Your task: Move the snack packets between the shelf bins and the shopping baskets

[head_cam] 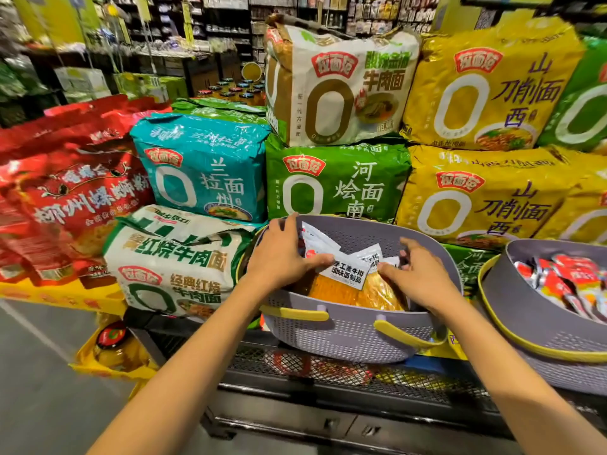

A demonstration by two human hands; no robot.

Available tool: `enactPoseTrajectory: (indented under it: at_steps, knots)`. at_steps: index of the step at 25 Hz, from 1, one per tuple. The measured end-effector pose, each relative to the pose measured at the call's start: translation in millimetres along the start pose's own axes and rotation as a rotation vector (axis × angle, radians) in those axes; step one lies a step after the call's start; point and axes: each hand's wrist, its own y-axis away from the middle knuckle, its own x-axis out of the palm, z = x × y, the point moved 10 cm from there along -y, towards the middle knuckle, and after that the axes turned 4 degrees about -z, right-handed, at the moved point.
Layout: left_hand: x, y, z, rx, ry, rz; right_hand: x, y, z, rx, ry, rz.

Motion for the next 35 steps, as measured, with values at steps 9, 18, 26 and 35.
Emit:
enactPoseTrajectory:
  at_steps: [9,18,26,35]
  knots:
    - [-43.0,39.9,-23.6,0.256,0.138,-0.253,-44.6,43.2,43.6,-0.284,-0.125,-0.408]
    - [-59.6,177.9,28.6,0.175,0.293,-0.266,4.2,188.1,65.1,-0.309,-0.210,-0.374]
    - [85.9,339.2,132.1,-0.174,0.369,0.354,135.4,348.2,-39.7,0.158,-0.199,0.017]
    - [167.0,436.9,76.8,-0.212,0.439,0.705,126.3,497.6,-144.7,0.563,-0.249,-0.022]
